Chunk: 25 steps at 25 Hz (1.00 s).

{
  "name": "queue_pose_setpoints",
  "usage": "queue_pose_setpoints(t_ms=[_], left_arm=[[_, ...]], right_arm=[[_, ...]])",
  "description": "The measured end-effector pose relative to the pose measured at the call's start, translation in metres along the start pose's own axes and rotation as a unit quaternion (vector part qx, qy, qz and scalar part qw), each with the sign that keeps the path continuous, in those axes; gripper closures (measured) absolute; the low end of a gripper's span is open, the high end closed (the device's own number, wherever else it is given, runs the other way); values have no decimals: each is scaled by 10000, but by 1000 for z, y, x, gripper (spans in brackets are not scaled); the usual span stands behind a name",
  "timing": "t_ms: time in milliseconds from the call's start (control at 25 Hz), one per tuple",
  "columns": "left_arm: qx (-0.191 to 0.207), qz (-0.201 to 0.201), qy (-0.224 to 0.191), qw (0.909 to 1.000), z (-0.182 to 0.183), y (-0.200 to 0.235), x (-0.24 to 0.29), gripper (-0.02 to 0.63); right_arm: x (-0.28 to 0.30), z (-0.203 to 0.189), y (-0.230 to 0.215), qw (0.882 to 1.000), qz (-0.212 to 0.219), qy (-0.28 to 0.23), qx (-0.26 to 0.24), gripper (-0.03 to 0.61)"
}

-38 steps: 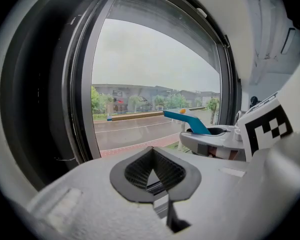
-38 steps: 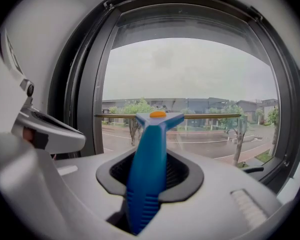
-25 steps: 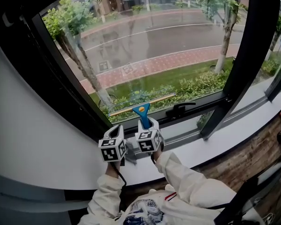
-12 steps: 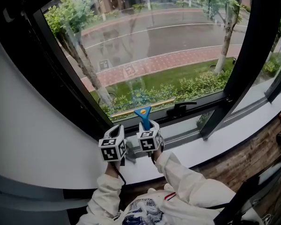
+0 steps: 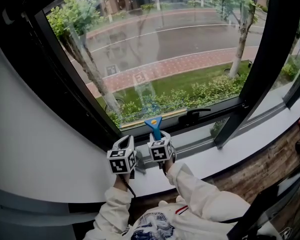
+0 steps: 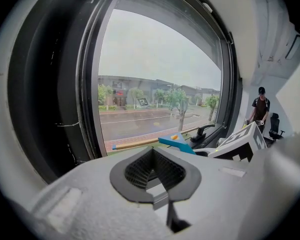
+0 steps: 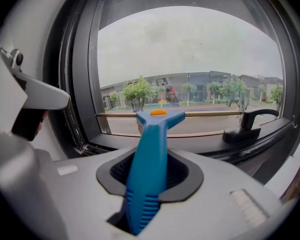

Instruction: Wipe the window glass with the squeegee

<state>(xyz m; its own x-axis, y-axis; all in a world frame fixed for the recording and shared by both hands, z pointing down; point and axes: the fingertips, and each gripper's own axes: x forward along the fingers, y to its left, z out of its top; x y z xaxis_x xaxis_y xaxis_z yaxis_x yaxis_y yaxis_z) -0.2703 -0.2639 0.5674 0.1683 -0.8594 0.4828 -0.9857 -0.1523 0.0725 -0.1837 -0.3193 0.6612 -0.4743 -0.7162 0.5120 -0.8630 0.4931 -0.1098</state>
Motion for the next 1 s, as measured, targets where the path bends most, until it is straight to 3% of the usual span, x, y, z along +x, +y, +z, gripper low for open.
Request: queue_pose_setpoints(t_ms=[720,1000], left_arm=[[-137,85,130,9998,-17,2,-3,614],[-261,184,17,9995,-26,-7,-16,614]], right_arm=[[9,-18,0,9985,20,552,-65,465],[-10,-9,0,9991,327,214,-179,465]])
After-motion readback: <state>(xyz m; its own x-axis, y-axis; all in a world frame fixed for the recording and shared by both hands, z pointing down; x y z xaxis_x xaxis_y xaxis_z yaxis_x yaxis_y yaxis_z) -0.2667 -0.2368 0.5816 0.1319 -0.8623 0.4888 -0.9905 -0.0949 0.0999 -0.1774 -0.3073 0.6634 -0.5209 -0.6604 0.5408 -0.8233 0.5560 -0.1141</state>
